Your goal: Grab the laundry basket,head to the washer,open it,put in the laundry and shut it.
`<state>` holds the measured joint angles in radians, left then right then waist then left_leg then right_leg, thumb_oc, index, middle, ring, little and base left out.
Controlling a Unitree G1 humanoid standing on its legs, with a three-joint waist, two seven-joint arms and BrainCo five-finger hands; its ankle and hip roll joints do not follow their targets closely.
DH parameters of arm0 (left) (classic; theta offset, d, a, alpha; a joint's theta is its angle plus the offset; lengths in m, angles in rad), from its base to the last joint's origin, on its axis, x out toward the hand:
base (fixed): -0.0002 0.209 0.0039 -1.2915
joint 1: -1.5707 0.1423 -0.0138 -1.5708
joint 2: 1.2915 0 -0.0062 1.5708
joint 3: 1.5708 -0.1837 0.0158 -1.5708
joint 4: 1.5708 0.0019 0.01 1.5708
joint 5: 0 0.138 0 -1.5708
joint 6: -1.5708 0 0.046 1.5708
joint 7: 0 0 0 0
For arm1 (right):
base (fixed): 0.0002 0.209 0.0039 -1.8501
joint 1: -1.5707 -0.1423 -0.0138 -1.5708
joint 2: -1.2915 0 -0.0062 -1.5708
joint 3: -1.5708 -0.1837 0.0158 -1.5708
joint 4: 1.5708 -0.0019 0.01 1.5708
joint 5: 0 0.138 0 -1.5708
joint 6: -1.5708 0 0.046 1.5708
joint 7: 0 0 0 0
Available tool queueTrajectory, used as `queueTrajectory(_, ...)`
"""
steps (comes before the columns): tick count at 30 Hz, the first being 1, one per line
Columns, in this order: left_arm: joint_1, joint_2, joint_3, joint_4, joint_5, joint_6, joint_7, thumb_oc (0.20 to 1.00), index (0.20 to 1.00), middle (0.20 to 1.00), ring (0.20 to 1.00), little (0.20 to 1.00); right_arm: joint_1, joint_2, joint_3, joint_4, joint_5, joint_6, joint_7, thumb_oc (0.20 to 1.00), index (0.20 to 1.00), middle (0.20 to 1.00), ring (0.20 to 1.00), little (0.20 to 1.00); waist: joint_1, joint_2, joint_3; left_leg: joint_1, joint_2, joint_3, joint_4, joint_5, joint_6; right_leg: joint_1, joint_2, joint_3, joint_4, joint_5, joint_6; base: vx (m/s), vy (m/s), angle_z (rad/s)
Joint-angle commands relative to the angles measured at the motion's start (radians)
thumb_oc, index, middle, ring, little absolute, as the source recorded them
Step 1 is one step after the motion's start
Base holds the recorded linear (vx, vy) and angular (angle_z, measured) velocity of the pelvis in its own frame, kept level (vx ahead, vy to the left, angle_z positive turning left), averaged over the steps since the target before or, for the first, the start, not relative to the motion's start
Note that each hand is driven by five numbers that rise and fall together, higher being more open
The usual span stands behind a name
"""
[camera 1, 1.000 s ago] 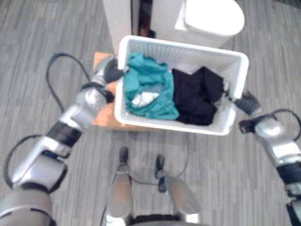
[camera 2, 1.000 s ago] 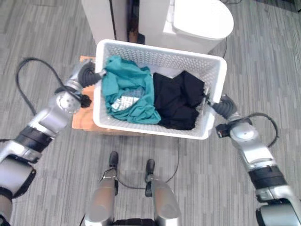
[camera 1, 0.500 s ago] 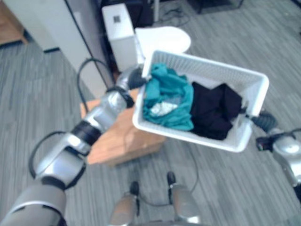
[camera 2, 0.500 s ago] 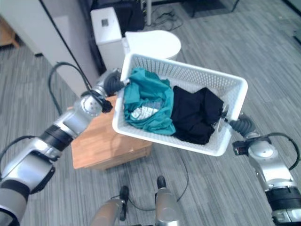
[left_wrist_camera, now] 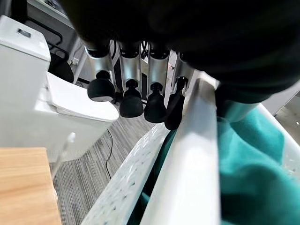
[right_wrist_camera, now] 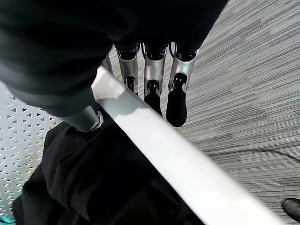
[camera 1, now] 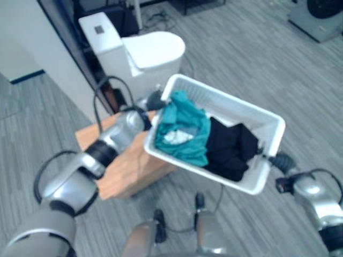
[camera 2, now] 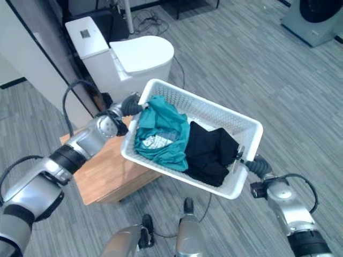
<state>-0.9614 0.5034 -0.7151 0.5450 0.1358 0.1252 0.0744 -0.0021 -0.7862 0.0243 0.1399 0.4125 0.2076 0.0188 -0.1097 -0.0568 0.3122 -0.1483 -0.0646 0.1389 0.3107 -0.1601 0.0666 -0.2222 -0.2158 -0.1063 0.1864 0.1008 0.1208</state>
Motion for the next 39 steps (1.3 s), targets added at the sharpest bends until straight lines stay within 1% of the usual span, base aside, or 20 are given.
queueTrajectory(1,-0.118,-0.187,-0.033,0.019,0.002,-0.080,-0.018,0.200,0.200,0.200,0.200,0.200,-0.127,-0.053,-0.030,-0.147,0.095,-0.111,0.031,0.200,0.200,0.200,0.200,0.200,0.034,0.033,-0.087,0.130,0.029,-0.048,-0.148,-0.083,-0.002,0.057,0.044,-0.090,0.084,-0.155,0.003,0.01,-0.018,-0.23)
queueTrajectory(4,-0.122,-0.195,-0.049,0.041,-0.007,-0.080,-0.030,0.200,0.200,0.200,0.200,0.200,-0.146,-0.057,-0.012,-0.139,0.117,-0.106,0.027,0.200,0.200,0.200,0.200,0.200,0.037,0.033,-0.094,0.135,0.034,-0.024,-0.156,-0.083,0.001,0.060,0.040,-0.089,0.067,-0.147,0.008,0.01,-0.029,-0.42)
queueTrajectory(10,-0.197,-0.177,-0.104,0.100,-0.006,-0.083,-0.031,0.200,0.200,0.200,0.200,0.200,-0.250,-0.095,0.068,-0.130,0.142,-0.090,0.035,0.200,0.200,0.200,0.200,0.200,0.026,0.037,-0.081,0.149,0.070,0.063,-0.170,-0.091,-0.007,0.032,0.018,-0.069,-0.050,-0.064,0.036,0.01,-0.121,-0.59)
queueTrajectory(12,-0.231,-0.153,-0.119,0.124,0.019,-0.081,-0.031,0.200,0.200,0.200,0.200,0.200,-0.249,-0.103,0.076,-0.133,0.136,-0.084,0.049,0.200,0.200,0.200,0.200,0.200,0.026,0.041,-0.068,0.191,0.100,0.101,-0.171,-0.116,-0.023,0.032,0.001,-0.122,-0.108,-0.049,0.059,0.16,-0.268,-0.86)
queueTrajectory(15,-0.245,-0.148,-0.130,0.105,0.041,-0.084,-0.048,0.200,0.200,0.200,0.200,0.200,-0.190,-0.110,0.038,-0.142,0.128,-0.080,0.062,0.200,0.200,0.200,0.200,0.200,0.023,0.019,-0.074,0.200,0.113,0.115,-0.156,-0.102,-0.038,0.056,0.000,-0.146,-0.124,-0.041,0.043,0.10,-0.296,-0.58)
queueTrajectory(16,-0.240,-0.151,-0.130,0.100,0.043,-0.091,-0.052,0.200,0.200,0.200,0.200,0.200,-0.145,-0.107,0.018,-0.148,0.134,-0.083,0.069,0.200,0.200,0.200,0.200,0.200,0.022,0.016,-0.085,0.200,0.144,0.109,-0.139,-0.097,-0.058,0.066,0.018,-0.158,-0.112,-0.058,0.032,0.13,-0.369,-0.13)
queueTrajectory(18,-0.233,-0.152,-0.126,0.096,0.043,-0.091,-0.051,0.200,0.200,0.200,0.200,0.200,-0.134,-0.104,0.018,-0.151,0.137,-0.084,0.070,0.200,0.200,0.200,0.200,0.200,0.021,0.016,-0.092,0.209,0.162,0.110,-0.139,-0.096,-0.068,0.072,0.029,-0.174,-0.101,-0.070,0.026,0.19,-0.359,0.16)
queueTrajectory(20,-0.217,-0.126,-0.121,0.063,0.030,-0.095,-0.063,0.200,0.200,0.200,0.200,0.200,-0.111,-0.101,0.017,-0.146,0.148,-0.081,0.082,0.200,0.200,0.200,0.200,0.200,0.025,0.028,-0.111,0.242,0.236,0.114,-0.124,-0.064,-0.101,0.104,0.081,-0.194,-0.079,-0.130,0.010,0.27,-0.412,0.23)
queueTrajectory(21,-0.214,-0.123,-0.121,0.058,0.029,-0.094,-0.064,0.200,0.200,0.200,0.200,0.200,-0.109,-0.101,0.017,-0.148,0.148,-0.080,0.083,0.200,0.200,0.200,0.200,0.200,0.024,0.032,-0.111,0.245,0.244,0.111,-0.121,-0.068,-0.107,0.107,0.088,-0.195,-0.076,-0.138,0.008,0.13,-0.288,0.12)
queueTrajectory(25,-0.202,-0.071,-0.109,0.016,0.017,-0.089,-0.074,0.200,0.200,0.200,0.200,0.200,-0.084,-0.095,0.027,-0.146,0.171,-0.080,0.088,0.200,0.200,0.200,0.200,0.200,0.044,0.020,-0.111,0.205,0.354,0.094,0.055,0.054,-0.117,0.165,0.183,-0.178,-0.092,-0.196,-0.051,0.16,-0.443,0.01)
queueTrajectory(26,-0.203,-0.047,-0.105,-0.005,0.014,-0.081,-0.072,0.200,0.200,0.200,0.200,0.200,-0.072,-0.090,0.027,-0.145,0.182,-0.079,0.084,0.200,0.200,0.200,0.200,0.200,0.063,0.008,-0.098,0.149,0.393,0.047,0.193,0.120,-0.104,0.191,0.223,-0.162,-0.096,-0.215,-0.085,0.12,-0.438,-0.26)
queueTrajectory(27,-0.203,-0.046,-0.106,-0.007,0.013,-0.080,-0.072,0.200,0.200,0.200,0.200,0.200,-0.072,-0.089,0.027,-0.145,0.183,-0.079,0.084,0.200,0.200,0.200,0.200,0.200,0.061,0.009,-0.097,0.142,0.396,0.042,0.202,0.118,-0.106,0.191,0.226,-0.165,-0.097,-0.215,-0.087,0.14,-0.515,-0.47)
queueTrajectory(28,-0.206,-0.045,-0.106,-0.010,0.012,-0.076,-0.069,0.200,0.200,0.200,0.200,0.200,-0.056,-0.078,0.025,-0.140,0.193,-0.080,0.078,0.200,0.200,0.200,0.200,0.200,0.067,0.002,-0.092,0.113,0.423,0.032,0.257,0.157,-0.095,0.208,0.247,-0.167,-0.099,-0.235,-0.109,0.08,-0.317,-0.24)
queueTrajectory(30,-0.214,-0.053,-0.108,-0.014,0.013,-0.071,-0.065,0.200,0.200,0.200,0.200,0.200,-0.043,-0.076,0.018,-0.141,0.199,-0.082,0.067,0.200,0.200,0.200,0.200,0.200,0.075,-0.008,-0.081,0.069,0.405,0.013,0.274,0.142,-0.081,0.217,0.244,-0.171,-0.098,-0.240,-0.114,0.07,-0.247,0.12)
queueTrajectory(31,-0.220,-0.059,-0.099,-0.010,0.019,-0.071,-0.054,0.200,0.200,0.200,0.200,0.200,-0.026,-0.069,0.008,-0.151,0.200,-0.086,0.064,0.200,0.200,0.200,0.200,0.200,0.088,-0.023,-0.063,-0.012,0.319,-0.024,0.266,0.070,-0.072,0.223,0.237,-0.165,-0.093,-0.242,-0.113,0.04,-0.076,0.29)
queueTrajectory(32,-0.221,-0.060,-0.100,-0.010,0.019,-0.071,-0.054,0.200,0.200,0.200,0.200,0.200,-0.024,-0.068,0.006,-0.152,0.200,-0.086,0.064,0.200,0.200,0.200,0.200,0.200,0.086,-0.024,-0.065,-0.016,0.316,-0.026,0.268,0.067,-0.068,0.221,0.234,-0.167,-0.091,-0.244,-0.111,0.07,-0.113,0.28)
queueTrajectory(33,-0.220,-0.061,-0.096,-0.007,0.023,-0.073,-0.051,0.200,0.200,0.200,0.200,0.200,-0.023,-0.064,0.003,-0.157,0.198,-0.091,0.063,0.200,0.200,0.200,0.200,0.200,0.097,-0.033,-0.060,-0.054,0.261,-0.039,0.248,0.015,-0.060,0.225,0.230,-0.165,-0.087,-0.248,-0.106,0.09,-0.079,0.14)
queueTrajectory(34,-0.212,-0.055,-0.088,-0.010,0.032,-0.079,-0.048,0.200,0.200,0.200,0.200,0.200,-0.036,-0.052,0.014,-0.152,0.195,-0.103,0.063,0.200,0.200,0.200,0.200,0.200,0.128,-0.047,-0.052,-0.134,0.162,-0.046,0.160,-0.016,-0.062,0.231,0.230,-0.161,-0.075,-0.256,-0.094,0.06,-0.117,0.10)
queueTrajectory(37,-0.205,-0.047,-0.084,-0.005,0.046,-0.081,-0.042,0.200,0.200,0.200,0.200,0.200,-0.058,-0.039,0.032,-0.129,0.186,-0.114,0.056,0.200,0.200,0.200,0.200,0.200,0.159,-0.044,-0.052,-0.185,0.093,-0.037,0.036,0.072,-0.067,0.235,0.247,-0.171,-0.066,-0.255,-0.094,0.08,-0.063,-0.38)
queueTrajectory(39,-0.182,-0.042,-0.080,-0.012,0.048,-0.079,-0.051,0.200,0.200,0.200,0.200,0.200,-0.102,0.001,0.059,-0.080,0.184,-0.128,0.036,0.200,0.200,0.200,0.200,0.200,0.196,-0.029,-0.061,-0.248,0.029,0.005,-0.073,0.134,-0.079,0.276,0.296,-0.157,-0.046,-0.289,-0.099,0.30,-0.088,-0.43)
